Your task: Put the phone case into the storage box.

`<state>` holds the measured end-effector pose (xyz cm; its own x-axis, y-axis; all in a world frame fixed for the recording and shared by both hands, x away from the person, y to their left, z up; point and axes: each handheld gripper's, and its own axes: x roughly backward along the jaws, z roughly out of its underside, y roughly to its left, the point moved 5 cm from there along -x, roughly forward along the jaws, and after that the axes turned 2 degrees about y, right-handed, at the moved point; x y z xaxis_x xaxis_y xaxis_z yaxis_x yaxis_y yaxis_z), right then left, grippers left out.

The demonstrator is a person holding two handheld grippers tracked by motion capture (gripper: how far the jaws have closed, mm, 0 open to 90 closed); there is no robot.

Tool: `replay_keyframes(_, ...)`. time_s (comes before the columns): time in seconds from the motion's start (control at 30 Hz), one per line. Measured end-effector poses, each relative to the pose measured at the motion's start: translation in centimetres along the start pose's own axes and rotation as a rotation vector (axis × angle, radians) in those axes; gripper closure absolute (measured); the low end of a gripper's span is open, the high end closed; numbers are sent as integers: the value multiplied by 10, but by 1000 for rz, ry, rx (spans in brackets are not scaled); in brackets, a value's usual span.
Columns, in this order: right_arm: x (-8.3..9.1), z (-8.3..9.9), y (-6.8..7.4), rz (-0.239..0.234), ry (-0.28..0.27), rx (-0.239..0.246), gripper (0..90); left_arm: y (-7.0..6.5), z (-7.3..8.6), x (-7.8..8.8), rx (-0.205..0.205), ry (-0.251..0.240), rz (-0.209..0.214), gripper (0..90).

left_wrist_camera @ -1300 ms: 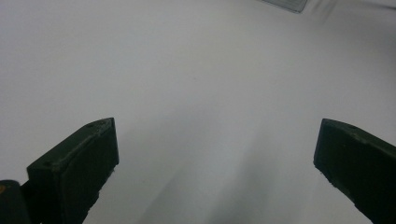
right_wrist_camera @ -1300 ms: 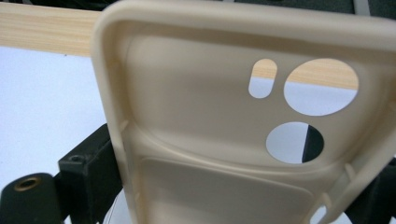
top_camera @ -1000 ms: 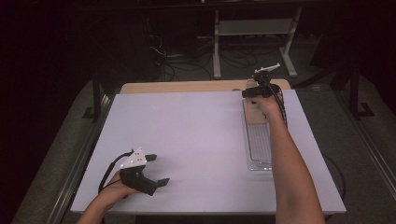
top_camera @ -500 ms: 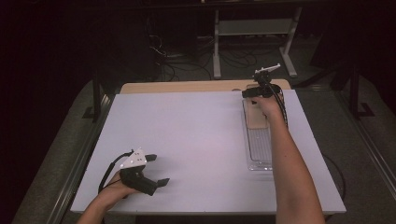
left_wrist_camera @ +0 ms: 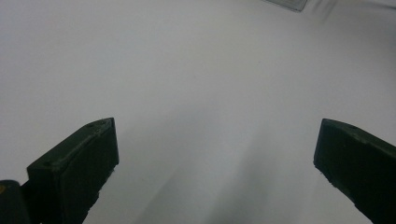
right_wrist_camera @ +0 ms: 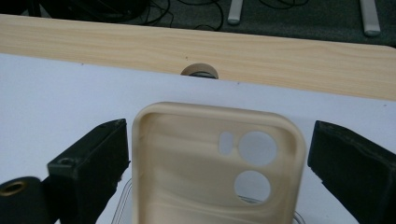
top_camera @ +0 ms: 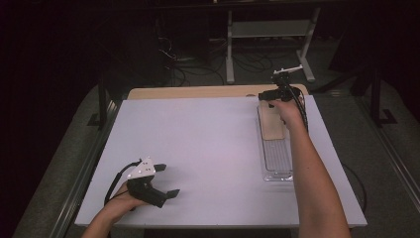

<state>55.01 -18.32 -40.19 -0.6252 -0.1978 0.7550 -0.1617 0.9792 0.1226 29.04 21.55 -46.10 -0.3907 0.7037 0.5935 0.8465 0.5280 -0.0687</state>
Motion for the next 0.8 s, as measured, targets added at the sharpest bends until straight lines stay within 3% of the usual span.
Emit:
replay_keyframes(0.27,17,0,3,-30,-18,22,41,-1,-2,-1,-1,4,2,0)
replay_keyframes(0.43,23,4,10,-44,-3,63,23,0,-2,-2,-4,8,0,0)
replay_keyframes(0.8,39,22,25,-100,-32,122,22,1,-1,-1,1,-3,2,0)
